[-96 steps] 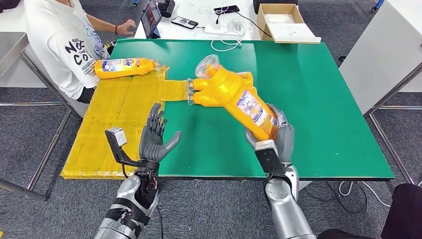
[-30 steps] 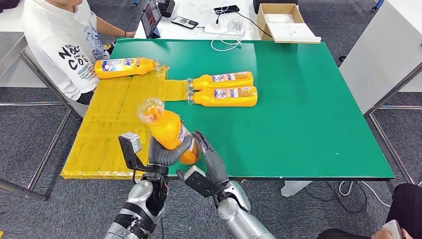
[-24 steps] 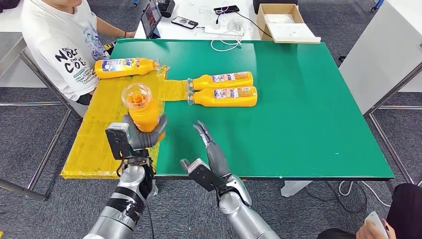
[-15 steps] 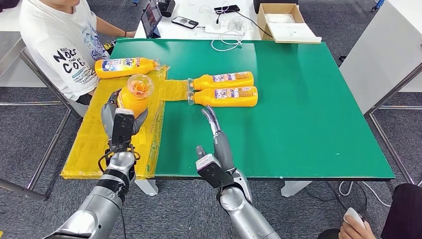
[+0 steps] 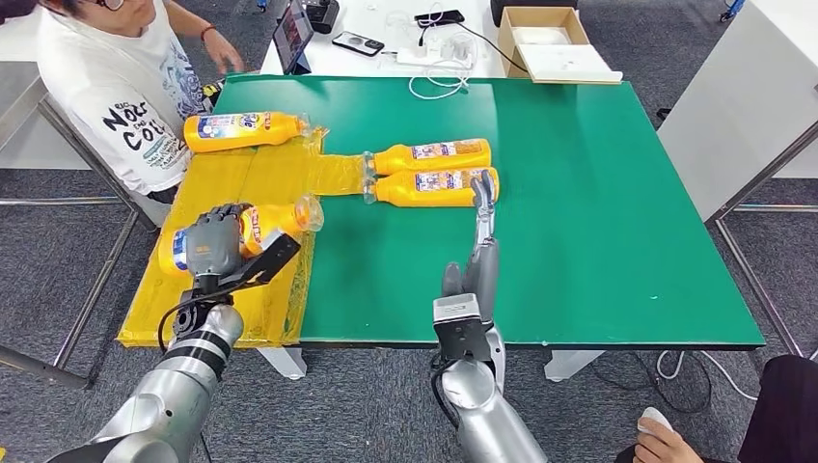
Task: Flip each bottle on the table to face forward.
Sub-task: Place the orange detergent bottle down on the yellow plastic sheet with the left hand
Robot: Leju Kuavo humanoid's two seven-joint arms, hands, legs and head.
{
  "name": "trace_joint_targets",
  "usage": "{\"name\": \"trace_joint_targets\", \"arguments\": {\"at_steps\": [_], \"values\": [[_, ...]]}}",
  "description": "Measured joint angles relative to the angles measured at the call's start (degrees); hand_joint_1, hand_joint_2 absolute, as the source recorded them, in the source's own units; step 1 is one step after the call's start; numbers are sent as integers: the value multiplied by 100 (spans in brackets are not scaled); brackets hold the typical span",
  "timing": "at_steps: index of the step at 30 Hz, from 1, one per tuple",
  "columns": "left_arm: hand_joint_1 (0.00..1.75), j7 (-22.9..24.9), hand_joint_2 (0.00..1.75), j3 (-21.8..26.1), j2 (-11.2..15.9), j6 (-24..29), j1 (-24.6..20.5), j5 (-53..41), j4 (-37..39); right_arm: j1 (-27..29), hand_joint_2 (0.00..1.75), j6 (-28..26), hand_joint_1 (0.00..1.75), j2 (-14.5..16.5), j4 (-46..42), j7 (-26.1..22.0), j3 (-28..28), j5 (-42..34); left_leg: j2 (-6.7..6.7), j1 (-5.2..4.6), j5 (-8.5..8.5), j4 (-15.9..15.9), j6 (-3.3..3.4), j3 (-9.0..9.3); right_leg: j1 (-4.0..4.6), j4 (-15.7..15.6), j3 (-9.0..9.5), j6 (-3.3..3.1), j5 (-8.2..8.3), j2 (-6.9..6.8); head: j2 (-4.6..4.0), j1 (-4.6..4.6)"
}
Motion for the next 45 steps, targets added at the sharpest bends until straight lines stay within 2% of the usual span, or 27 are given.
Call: {"name": "trace_joint_targets", "arguments": {"at_steps": [7,14,15,18,19,22,26,30,37,45], "values": [[175,496,175,-58,229,-40,-54,-615,654,46,0,19,0,-55,-270,0,-18,-102,-2,-1,-1,0,0,-1,-1,0,-1,0,0,-1,0,1],[175,674,175,-142,297,-407,-164,-685,1018,54,0,188,0,-55,-238,0,-27,-101,-2,-1,0,0,0,0,-1,0,3,0,0,-1,0,0],[148,717,175,-159,302,-485,-186,-705,1049,54,0,213,0,-54,-220,0,-27,-97,-2,-1,0,0,0,1,-1,0,4,0,0,-1,0,0],[17,835,175,-209,312,-691,-242,-758,1119,54,0,279,0,-53,-150,0,-26,-89,-3,-1,0,0,0,3,0,0,7,0,0,-1,0,0],[0,864,175,-223,315,-753,-257,-772,1138,54,0,298,0,-52,-127,0,-27,-89,-3,-1,0,0,0,4,0,0,8,0,0,-2,0,0],[0,956,175,-276,329,-1021,-321,-830,1183,53,0,371,0,-48,-39,0,-32,-91,-7,-1,0,0,0,11,-1,0,17,0,0,-4,0,0],[0,985,0,-326,339,-1337,-409,-790,1223,52,0,430,0,-40,76,0,-40,-93,-11,-1,-1,-1,0,24,-1,0,31,-1,-1,-6,0,-1],[0,865,0,-323,343,-1762,-479,-540,1235,50,0,497,0,-34,190,0,-65,-76,-19,-2,0,-1,0,32,-2,-1,42,-1,-2,-12,0,0],[0,745,0,-307,337,-2128,-543,-309,1251,47,0,533,0,9,324,0,-122,-59,-26,-2,1,-2,1,60,-1,-2,70,-2,-3,-16,0,-1],[0,356,0,256,196,-3270,-749,1220,1250,15,0,751,0,69,542,0,-355,-15,-70,-2,1,-5,2,103,-2,-5,94,-9,-17,-54,0,-1]]}}
